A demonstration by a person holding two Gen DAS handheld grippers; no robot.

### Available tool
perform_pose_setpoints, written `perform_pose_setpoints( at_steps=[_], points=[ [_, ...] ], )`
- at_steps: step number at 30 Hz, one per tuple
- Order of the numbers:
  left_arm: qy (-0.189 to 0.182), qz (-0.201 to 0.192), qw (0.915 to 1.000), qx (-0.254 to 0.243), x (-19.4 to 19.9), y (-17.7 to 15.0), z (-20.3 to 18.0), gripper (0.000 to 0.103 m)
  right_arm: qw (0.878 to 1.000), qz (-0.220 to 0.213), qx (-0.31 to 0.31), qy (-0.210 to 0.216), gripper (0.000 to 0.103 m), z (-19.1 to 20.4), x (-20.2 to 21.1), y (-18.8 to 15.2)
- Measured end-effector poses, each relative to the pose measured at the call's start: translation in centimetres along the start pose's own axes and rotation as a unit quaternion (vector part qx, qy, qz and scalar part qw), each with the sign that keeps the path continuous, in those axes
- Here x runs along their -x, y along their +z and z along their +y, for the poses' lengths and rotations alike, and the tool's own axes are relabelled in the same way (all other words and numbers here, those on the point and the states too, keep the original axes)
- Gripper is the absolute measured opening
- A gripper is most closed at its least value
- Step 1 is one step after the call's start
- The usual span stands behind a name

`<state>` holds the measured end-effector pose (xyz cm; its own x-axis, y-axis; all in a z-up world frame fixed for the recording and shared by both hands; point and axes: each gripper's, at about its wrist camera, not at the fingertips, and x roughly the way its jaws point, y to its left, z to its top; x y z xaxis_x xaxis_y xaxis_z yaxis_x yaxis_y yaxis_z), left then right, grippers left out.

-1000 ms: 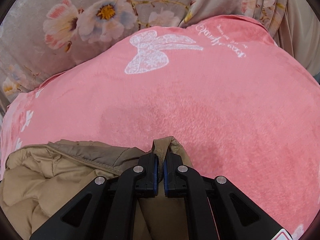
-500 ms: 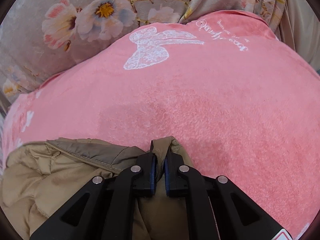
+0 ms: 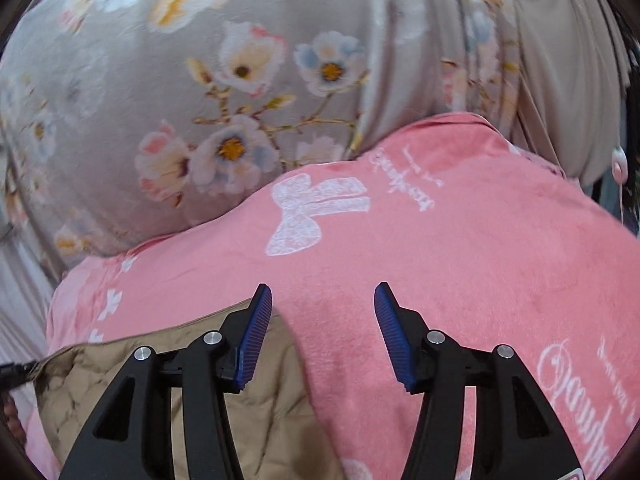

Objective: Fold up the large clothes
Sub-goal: 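Press the folded jacket edge flat with both open grippers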

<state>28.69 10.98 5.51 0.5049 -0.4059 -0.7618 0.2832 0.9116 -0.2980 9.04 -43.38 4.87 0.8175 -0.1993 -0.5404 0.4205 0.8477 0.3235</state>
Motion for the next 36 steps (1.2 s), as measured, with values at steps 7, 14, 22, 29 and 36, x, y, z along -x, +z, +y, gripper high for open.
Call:
perform_pose_setpoints(
  at_steps=[7,14,22,29,36],
  points=[
    [0.086,0.004,0.9956,-0.036,0.5,0.0,-2.8,0.021,0.995,0.053,0.077,0.021,0.051,6.6,-2.4,-4.2],
    [0.095,0.085,0.9916,0.023,-2.9,1.7,0.5,0.043,0.981,0.101,0.165,-0.011,0.046,11.3,-7.1,-7.6],
    [0.087,-0.041,0.9953,0.009,4.2,2.0,-0.2,0.047,0.976,0.135,0.157,-0.072,0.05,9.5,-9.5,-8.5],
    [0.077,-0.051,0.993,-0.074,0.8,1.3,-9.0,0.051,0.986,0.103,0.129,-0.024,0.04,14.3,-6.5,-4.6],
    [0.079,0.001,0.9944,-0.069,-9.2,0.4,-13.9,0.05,0.977,0.125,0.174,-0.009,0.04,19.8,-10.2,-5.1]
  ],
)
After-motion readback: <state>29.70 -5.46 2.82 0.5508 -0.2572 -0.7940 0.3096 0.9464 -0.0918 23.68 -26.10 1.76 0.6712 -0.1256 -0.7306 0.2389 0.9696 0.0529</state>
